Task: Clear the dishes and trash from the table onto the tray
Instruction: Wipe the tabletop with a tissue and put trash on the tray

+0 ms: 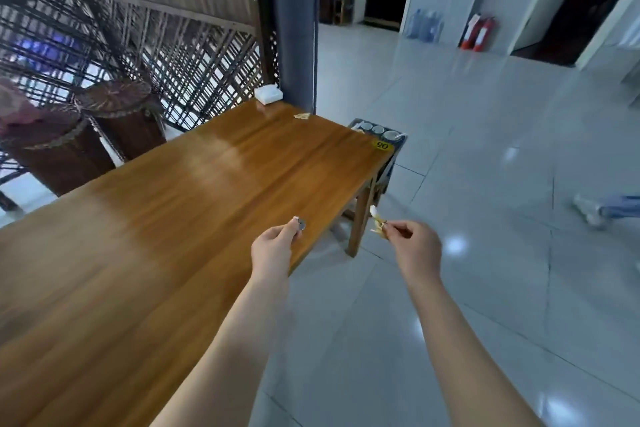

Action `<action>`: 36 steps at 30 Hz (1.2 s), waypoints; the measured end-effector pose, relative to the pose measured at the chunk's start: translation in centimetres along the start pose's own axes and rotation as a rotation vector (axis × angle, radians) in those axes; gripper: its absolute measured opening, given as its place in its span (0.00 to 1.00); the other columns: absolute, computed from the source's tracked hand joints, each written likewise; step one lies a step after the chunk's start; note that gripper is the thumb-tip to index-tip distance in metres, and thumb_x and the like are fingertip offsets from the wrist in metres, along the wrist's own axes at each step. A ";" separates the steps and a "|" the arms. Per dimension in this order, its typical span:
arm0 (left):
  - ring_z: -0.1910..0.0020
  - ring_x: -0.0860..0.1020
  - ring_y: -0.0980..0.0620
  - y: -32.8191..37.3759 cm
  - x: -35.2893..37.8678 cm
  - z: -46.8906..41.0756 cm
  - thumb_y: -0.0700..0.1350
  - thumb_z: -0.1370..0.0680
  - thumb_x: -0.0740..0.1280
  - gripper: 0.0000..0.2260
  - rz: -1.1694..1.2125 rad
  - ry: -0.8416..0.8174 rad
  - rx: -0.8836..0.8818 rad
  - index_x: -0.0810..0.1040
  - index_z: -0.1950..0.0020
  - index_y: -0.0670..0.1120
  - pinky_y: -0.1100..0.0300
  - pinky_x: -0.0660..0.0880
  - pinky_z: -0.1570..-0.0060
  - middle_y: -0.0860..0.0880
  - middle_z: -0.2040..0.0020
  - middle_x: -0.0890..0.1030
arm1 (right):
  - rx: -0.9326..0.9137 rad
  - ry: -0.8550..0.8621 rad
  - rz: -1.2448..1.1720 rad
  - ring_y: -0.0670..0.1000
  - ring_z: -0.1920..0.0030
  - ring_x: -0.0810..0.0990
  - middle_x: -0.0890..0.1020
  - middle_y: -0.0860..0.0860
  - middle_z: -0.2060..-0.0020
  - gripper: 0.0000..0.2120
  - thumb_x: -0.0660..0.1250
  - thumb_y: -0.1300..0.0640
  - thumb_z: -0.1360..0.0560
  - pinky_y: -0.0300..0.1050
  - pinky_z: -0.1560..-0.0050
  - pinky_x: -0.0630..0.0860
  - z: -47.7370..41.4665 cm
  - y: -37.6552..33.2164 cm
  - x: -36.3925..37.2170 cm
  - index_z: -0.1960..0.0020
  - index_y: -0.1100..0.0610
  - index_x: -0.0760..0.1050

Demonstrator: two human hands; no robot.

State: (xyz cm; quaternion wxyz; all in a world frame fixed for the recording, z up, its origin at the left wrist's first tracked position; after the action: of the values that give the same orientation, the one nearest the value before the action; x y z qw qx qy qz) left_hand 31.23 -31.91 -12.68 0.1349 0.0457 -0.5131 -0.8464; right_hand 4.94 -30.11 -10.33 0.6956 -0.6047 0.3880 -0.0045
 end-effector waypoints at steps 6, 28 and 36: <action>0.43 0.77 0.47 2.2 6.9 -2.6 0.52 0.24 0.70 0.09 -0.057 -0.050 0.016 0.81 0.60 0.48 0.52 0.71 0.42 0.46 0.46 0.81 | 0.024 0.063 -0.003 0.52 0.55 0.79 0.82 0.50 0.58 0.05 0.70 0.55 0.25 0.56 0.49 0.77 -5.2 1.1 -3.1 0.55 0.55 0.82; 0.44 0.78 0.49 12.3 26.8 -23.6 0.50 0.23 0.68 0.06 -0.045 -0.120 -0.046 0.78 0.54 0.47 0.52 0.70 0.35 0.49 0.49 0.81 | 0.009 0.121 0.049 0.51 0.52 0.78 0.80 0.47 0.58 0.04 0.69 0.55 0.26 0.59 0.45 0.72 -33.1 -1.1 1.5 0.55 0.53 0.83; 0.48 0.78 0.51 13.2 32.6 -30.5 0.50 0.23 0.68 0.06 0.000 -0.011 -0.024 0.78 0.54 0.48 0.58 0.72 0.45 0.49 0.52 0.81 | -0.049 0.019 0.113 0.50 0.52 0.77 0.80 0.47 0.58 0.04 0.68 0.53 0.25 0.56 0.46 0.73 -44.2 -0.3 4.1 0.56 0.51 0.82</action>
State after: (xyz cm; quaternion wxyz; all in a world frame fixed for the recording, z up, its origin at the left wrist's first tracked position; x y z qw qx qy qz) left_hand 8.90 -72.73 -13.38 0.1326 0.0395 -0.5035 -0.8529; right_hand -16.17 -69.18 -10.78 0.6759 -0.5987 0.4280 0.0384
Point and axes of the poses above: each hand's wrist, its own z-axis away from the middle knuckle, its own x-axis out of the palm, y = z × x, the point moved 9 cm from there along -z, towards the middle knuckle
